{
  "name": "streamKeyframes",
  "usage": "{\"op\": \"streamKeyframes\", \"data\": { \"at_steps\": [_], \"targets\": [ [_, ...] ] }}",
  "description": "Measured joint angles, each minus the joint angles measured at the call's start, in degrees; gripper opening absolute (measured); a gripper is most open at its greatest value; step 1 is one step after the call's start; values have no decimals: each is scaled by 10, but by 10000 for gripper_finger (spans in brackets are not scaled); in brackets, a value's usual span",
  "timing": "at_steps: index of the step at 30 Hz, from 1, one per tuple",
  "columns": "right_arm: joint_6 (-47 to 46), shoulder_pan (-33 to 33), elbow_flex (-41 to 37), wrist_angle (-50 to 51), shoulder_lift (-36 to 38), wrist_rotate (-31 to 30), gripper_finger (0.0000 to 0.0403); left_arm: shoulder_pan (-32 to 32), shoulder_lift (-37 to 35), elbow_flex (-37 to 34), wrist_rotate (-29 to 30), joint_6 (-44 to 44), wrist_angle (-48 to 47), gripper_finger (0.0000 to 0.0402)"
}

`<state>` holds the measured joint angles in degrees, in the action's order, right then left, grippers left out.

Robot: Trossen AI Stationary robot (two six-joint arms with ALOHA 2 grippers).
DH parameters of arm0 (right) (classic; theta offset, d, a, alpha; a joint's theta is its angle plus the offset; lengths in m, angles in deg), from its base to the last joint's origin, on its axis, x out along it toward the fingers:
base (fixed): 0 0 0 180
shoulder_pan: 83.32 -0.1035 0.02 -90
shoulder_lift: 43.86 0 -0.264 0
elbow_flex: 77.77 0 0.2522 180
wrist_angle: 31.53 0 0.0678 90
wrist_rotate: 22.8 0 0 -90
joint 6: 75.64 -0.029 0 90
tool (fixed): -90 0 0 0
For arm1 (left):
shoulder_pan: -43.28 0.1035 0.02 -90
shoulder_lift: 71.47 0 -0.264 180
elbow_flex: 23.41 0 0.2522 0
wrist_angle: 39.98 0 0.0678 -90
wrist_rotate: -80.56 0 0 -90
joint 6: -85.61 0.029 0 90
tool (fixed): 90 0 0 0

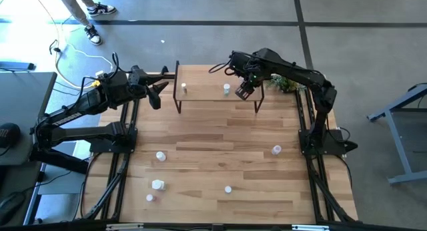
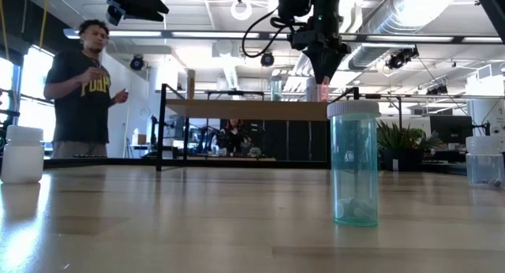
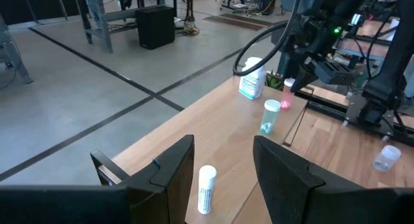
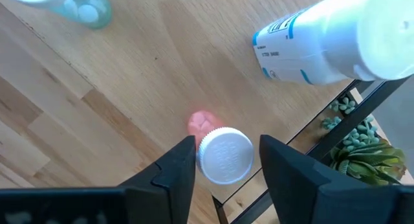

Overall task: Pick and place medicine bottles onto shelf by color
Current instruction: Put the pink pill bottle on the shelf

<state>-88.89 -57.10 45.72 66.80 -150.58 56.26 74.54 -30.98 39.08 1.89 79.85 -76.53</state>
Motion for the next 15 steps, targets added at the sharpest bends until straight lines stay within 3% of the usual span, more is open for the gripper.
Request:
{"op": "streamKeyframes", "data": {
  "at_steps": [15],
  "targets": [
    [0,0,15,0,4,0,165,0,0,0,12,0,-1,149]
  ]
}}
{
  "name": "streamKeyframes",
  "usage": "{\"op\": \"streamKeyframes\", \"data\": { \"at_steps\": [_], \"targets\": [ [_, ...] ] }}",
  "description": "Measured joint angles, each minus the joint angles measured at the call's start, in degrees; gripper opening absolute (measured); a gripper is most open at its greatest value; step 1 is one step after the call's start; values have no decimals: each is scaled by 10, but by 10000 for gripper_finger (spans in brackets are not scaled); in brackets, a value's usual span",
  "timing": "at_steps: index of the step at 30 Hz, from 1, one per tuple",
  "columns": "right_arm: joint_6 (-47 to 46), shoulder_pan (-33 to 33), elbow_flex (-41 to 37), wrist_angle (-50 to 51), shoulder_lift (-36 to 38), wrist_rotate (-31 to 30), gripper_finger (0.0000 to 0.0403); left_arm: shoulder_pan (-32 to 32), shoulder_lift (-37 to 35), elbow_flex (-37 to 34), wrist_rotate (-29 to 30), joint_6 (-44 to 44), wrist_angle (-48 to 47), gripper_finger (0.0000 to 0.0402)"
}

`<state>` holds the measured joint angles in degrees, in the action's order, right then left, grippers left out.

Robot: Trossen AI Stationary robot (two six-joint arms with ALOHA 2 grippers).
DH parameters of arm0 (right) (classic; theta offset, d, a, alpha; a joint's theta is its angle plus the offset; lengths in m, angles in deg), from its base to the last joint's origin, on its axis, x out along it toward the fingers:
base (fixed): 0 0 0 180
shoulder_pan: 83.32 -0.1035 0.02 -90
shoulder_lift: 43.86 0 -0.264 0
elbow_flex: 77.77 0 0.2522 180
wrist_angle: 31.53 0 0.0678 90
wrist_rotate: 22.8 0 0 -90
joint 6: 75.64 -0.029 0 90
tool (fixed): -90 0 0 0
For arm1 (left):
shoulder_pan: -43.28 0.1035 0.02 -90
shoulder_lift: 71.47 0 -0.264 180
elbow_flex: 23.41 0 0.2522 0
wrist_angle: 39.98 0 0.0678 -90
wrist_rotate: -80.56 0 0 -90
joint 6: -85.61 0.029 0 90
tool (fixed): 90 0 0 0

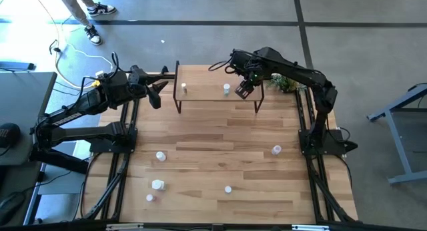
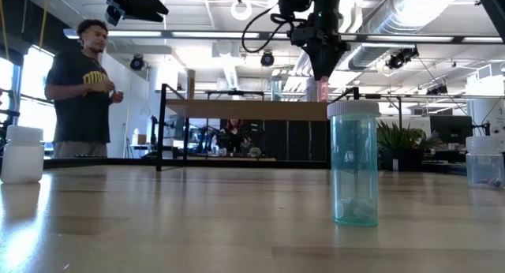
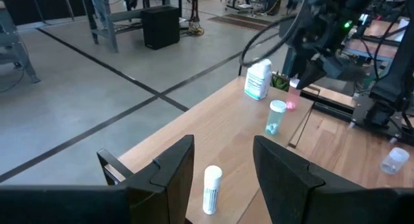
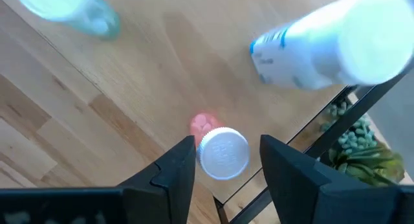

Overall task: Pick and place medicine bottles onto shelf by color
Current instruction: Put the pink pill bottle on the shelf, then put the white pill bottle on the shelf

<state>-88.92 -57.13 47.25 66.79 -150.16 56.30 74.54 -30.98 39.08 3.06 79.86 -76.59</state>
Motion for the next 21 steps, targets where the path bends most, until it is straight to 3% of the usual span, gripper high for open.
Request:
{"op": "streamKeyframes", "data": {
  "at_steps": [9,21],
  "targets": [
    [7,-8,59,3,1,0,165,0,0,0,1,-4,0,158],
    [18,-8,122,17,1,-1,165,0,0,5,-3,-102,-74,236]
  ]
}}
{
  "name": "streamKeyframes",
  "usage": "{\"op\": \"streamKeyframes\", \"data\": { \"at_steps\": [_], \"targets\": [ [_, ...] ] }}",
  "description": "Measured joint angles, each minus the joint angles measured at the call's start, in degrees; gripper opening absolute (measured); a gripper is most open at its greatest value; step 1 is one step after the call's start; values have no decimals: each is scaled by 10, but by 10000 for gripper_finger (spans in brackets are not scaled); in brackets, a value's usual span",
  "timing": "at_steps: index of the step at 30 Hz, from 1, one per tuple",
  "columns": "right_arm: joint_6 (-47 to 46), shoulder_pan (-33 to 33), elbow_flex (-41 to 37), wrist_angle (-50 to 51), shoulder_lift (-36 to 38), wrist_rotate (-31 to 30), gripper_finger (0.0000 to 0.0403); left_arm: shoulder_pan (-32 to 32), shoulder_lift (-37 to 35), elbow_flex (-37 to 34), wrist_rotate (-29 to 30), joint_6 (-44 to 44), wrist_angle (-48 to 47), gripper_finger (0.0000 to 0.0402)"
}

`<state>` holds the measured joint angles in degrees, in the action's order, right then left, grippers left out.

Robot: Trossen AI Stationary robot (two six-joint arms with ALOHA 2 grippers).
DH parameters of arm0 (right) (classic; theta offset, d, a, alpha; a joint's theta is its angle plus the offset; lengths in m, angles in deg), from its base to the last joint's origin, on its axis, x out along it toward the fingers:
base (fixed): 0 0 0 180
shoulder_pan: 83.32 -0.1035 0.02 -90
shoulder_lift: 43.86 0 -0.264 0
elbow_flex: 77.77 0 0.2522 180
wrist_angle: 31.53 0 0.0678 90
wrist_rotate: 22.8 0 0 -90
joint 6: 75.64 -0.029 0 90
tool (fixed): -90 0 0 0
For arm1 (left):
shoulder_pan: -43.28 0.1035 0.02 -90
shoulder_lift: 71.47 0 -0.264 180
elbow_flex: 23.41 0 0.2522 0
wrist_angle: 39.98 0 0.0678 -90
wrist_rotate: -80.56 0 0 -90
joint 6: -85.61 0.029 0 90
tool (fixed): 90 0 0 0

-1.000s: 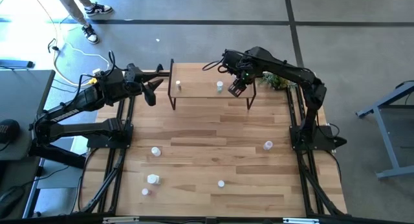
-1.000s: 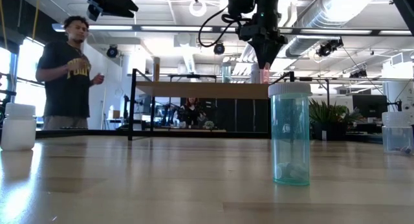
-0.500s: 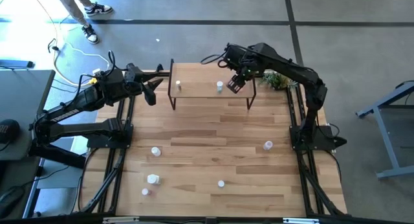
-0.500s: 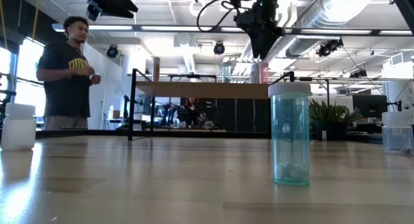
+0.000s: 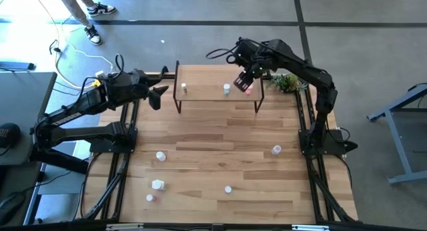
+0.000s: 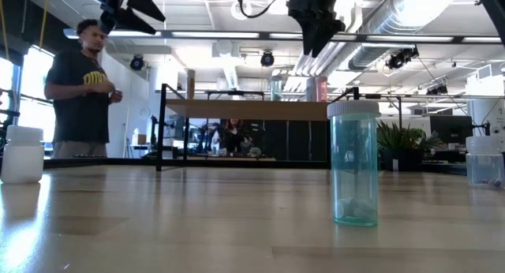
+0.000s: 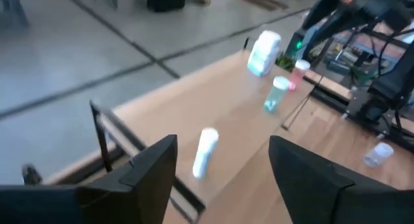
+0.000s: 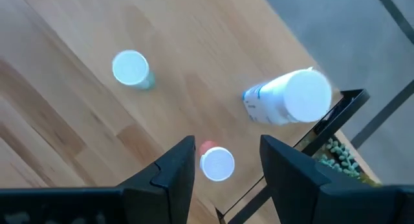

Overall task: Pick and place medicine bottles onto shelf by color
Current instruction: Put the white pill bottle on the shelf

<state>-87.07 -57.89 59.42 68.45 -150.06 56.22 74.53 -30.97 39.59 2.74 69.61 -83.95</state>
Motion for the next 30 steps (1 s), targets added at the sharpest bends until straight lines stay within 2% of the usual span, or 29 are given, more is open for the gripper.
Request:
{"op": "streamKeyframes", "data": {
  "at_steps": [3,8,16,20,24,30],
  "targets": [
    [6,0,23,4,0,-9,165,0,-1,19,-11,-30,-39,246],
    [14,0,66,0,0,-27,165,-1,-5,39,-79,-59,-106,247],
    [10,-1,115,-2,3,-32,165,-54,-8,39,-176,-30,-209,247],
    [-17,0,109,5,9,-25,165,-98,-8,39,-165,-31,-257,247],
    [-42,-4,109,13,9,-25,165,-139,-8,39,-156,-69,-294,247],
    [-66,-11,108,15,9,-9,165,-195,-7,19,-119,-179,-344,247]
  ]
}}
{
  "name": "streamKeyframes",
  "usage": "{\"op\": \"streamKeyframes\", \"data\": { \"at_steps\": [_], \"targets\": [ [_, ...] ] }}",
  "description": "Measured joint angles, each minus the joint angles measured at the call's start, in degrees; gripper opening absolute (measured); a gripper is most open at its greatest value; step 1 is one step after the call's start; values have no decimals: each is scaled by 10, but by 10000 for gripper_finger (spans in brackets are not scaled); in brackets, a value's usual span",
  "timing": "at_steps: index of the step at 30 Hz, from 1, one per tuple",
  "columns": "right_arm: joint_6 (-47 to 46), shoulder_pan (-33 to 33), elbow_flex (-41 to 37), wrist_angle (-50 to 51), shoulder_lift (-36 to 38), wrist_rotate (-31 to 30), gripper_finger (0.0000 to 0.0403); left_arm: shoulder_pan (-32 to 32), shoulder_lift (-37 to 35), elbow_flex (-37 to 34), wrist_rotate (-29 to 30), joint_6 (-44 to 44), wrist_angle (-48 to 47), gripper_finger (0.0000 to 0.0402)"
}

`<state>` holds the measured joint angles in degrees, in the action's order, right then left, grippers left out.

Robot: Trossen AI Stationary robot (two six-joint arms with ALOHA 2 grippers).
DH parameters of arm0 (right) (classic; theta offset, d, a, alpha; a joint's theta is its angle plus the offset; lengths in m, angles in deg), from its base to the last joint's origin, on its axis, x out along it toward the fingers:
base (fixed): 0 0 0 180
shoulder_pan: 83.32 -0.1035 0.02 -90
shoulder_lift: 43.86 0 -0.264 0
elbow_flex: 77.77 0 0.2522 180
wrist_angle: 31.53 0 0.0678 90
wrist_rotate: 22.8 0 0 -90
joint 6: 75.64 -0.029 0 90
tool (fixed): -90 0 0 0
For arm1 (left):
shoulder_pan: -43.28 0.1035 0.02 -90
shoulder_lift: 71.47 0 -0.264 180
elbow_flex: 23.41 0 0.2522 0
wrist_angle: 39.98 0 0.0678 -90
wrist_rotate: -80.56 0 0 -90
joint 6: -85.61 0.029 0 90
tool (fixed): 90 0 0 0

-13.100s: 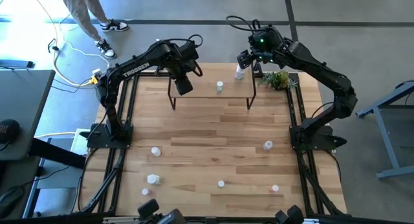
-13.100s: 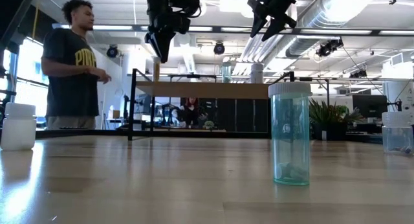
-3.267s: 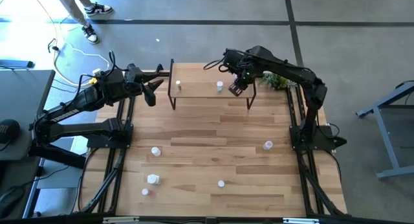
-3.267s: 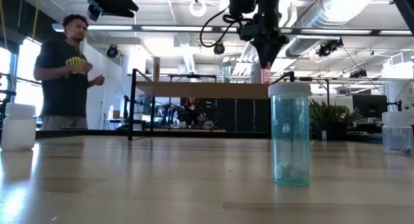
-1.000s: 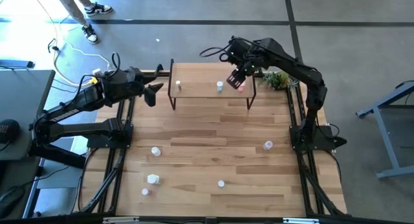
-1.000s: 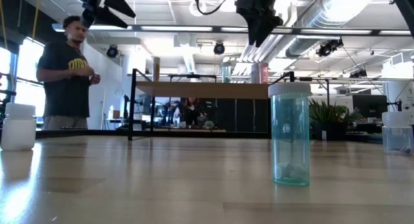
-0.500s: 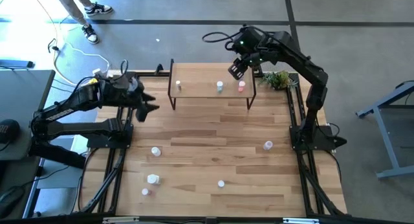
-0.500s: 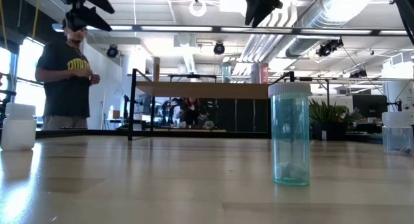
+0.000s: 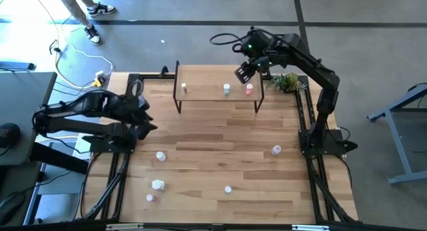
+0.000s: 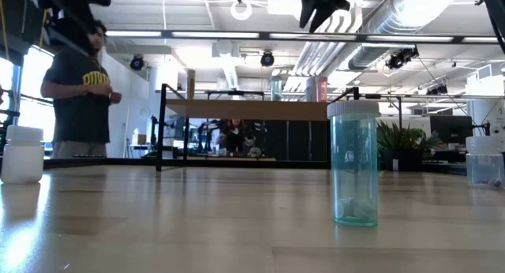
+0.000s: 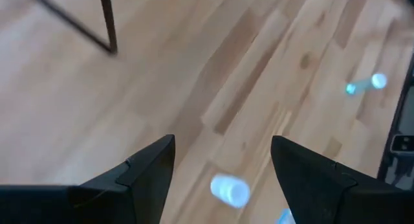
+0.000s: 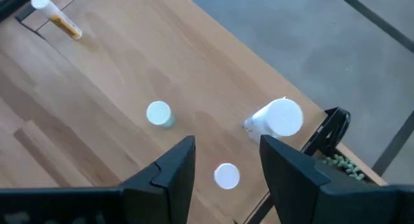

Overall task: Pick and place medicine bottles onto shelf by color
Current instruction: Put the white pill bottle on the shelf

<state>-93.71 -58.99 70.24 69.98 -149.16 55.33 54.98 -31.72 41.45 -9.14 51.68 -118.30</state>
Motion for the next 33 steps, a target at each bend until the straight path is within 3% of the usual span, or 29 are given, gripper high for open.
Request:
{"op": "streamKeyframes", "data": {
  "at_steps": [7,14,26,33],
  "targets": [
    [-21,-14,-1,4,0,2,165,-95,0,-51,-29,-76,-3,247],
    [-41,-26,-1,6,0,3,165,-224,3,-71,-21,-136,35,247],
    [-44,-35,-1,23,0,2,165,-442,56,-72,50,-184,96,247],
    [-44,-35,-1,23,0,0,165,-523,125,-72,119,-183,143,247]
  ]
}}
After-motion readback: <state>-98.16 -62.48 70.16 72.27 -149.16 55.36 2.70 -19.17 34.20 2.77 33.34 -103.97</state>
